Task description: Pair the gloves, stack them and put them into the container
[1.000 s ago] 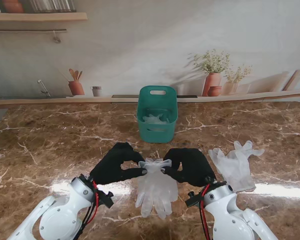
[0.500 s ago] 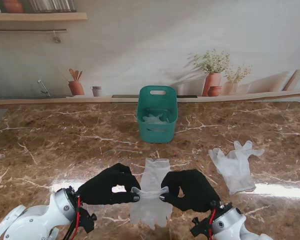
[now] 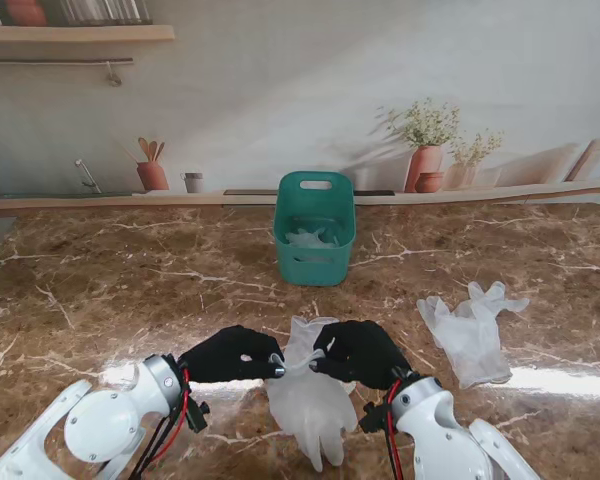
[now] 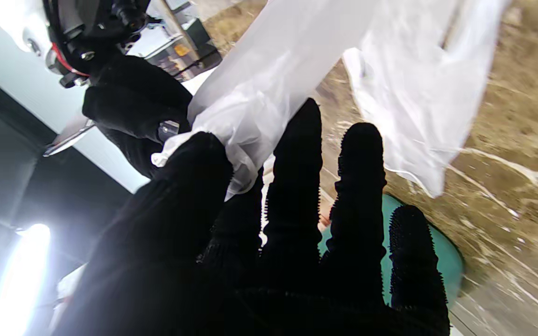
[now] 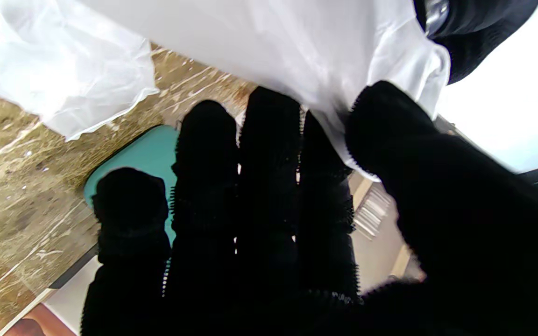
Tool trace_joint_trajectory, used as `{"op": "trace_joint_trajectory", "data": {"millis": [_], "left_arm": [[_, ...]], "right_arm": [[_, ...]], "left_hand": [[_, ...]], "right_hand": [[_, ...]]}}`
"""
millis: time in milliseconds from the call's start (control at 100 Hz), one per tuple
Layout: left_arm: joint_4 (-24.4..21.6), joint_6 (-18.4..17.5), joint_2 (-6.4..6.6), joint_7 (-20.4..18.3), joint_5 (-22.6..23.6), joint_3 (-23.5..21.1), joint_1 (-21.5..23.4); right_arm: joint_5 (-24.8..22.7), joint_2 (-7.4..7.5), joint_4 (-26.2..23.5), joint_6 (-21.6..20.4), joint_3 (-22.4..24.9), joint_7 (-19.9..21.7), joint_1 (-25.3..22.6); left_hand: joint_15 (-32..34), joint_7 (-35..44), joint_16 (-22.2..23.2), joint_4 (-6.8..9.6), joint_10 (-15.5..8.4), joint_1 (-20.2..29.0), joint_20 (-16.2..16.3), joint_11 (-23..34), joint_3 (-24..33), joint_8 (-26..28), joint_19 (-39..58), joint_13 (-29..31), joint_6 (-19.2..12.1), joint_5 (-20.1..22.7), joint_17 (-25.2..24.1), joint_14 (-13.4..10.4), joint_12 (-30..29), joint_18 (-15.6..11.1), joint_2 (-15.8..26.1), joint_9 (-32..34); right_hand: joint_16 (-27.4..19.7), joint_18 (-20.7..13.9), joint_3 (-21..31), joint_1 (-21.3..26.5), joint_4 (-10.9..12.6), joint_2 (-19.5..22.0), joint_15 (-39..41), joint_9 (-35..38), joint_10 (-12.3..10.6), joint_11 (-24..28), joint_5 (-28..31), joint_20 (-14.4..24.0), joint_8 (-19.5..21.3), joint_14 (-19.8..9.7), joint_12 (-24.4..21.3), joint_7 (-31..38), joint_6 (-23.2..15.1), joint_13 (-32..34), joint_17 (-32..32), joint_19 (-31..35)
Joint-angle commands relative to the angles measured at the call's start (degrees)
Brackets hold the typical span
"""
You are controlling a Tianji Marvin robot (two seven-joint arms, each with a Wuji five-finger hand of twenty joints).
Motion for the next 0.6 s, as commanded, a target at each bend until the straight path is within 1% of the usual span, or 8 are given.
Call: {"op": "trace_joint_trajectory", "data": {"millis": [0, 70, 180, 260, 500, 590], "left_arm": [[2.2, 1.0, -0.65, 0.9, 1.3, 1.0, -2.0], [4.1, 2.5, -1.04, 2.4, 2.5, 2.6, -4.2], [6.6, 4.7, -1.92, 6.1, 5.2, 5.2, -7.4], [8.6, 6.0, -2.37, 8.0, 7.4, 7.2, -10.1], [15.3, 10.4, -3.1, 10.0, 11.9, 13.7, -18.7], [17.6, 11.8, -3.25, 10.2, 13.4, 15.8, -21.1]], "right_arm": [[-0.3, -0.7, 2.3, 1.3, -0.1, 0.8, 2.2], [-0.1, -0.87, 4.6, 2.2, -1.1, 0.6, 4.8], [-0.6, -1.1, 8.0, 3.4, -2.4, 0.2, 8.6], [-0.4, -1.27, 10.0, 4.8, -3.3, 0.2, 10.9], [-0.4, -2.03, 16.8, 9.2, -6.9, -1.0, 17.3], [-0.4, -2.37, 19.1, 10.8, -8.4, -1.7, 19.2]], "left_hand": [[2.1, 1.8, 0.7, 0.15, 0.8, 2.3, 0.1, 1.2, -0.5, 0.9, 2.3, 1.5, 0.2, -1.0, -0.7, 0.6, -0.3, -1.7, 1.7, 3.9], [2.6, 1.9, 0.9, 0.08, 1.0, 2.4, 0.3, 1.5, -0.4, 1.1, 2.6, 1.4, 0.4, -1.1, -0.9, 0.8, -0.2, -2.0, 1.6, 3.8], [3.5, 2.1, 1.3, -0.05, 1.1, 2.4, 1.1, 2.2, -0.1, 1.1, 3.7, 1.3, 0.5, -0.8, -0.7, 1.1, 0.0, -2.0, 1.4, 3.8], [4.0, 2.1, 1.4, -0.17, 1.1, 2.2, 1.3, 2.5, 0.2, 1.1, 4.0, 1.5, 0.4, -0.6, -0.6, 0.8, 0.1, -2.2, 1.2, 3.9], [4.6, 2.3, 1.3, -0.47, 1.1, 1.7, 1.5, 3.0, 1.4, 1.2, 4.2, 1.9, 0.5, -0.3, -0.5, 0.5, 0.3, -2.7, 0.8, 4.2], [4.8, 2.4, 1.3, -0.63, 1.0, 1.4, 1.5, 3.1, 1.7, 1.3, 4.3, 1.9, 0.6, -0.4, -0.5, 0.5, 0.3, -2.9, 0.7, 4.3]], "right_hand": [[1.1, -1.0, -0.4, 0.7, -2.3, 0.3, 1.8, 2.6, 0.7, 1.4, 0.5, -1.2, -0.2, -0.8, -0.6, 1.9, -0.2, 0.3, -0.7, 3.2], [1.3, -1.0, -0.3, 0.8, -2.3, 0.5, 2.2, 2.5, 0.6, 1.6, 0.4, -1.3, -0.2, -0.9, -0.6, 2.0, -0.4, -0.3, -1.5, 3.0], [1.6, -1.2, -0.4, 0.7, -2.4, 0.5, 2.9, 2.0, 0.5, 2.5, 0.3, -1.4, -0.2, -1.1, 0.1, 2.0, -0.8, -1.1, -2.1, 3.0], [1.7, -1.3, -0.3, 0.7, -2.3, 0.5, 3.0, 1.9, 0.5, 2.5, 0.2, -1.4, -0.1, -1.1, 0.1, 2.0, -0.8, -1.3, -2.3, 3.0], [1.7, -1.3, -0.1, 0.6, -2.4, 0.2, 3.6, 1.7, 0.3, 3.2, 0.3, -1.4, 0.0, -1.1, 0.7, 2.1, -0.6, -1.2, -2.0, 3.3], [1.7, -1.4, 0.0, 0.6, -2.4, 0.0, 3.8, 1.7, 0.4, 3.4, 0.5, -1.5, -0.1, -1.2, 0.9, 2.2, -0.4, -1.1, -1.8, 3.4]]}}
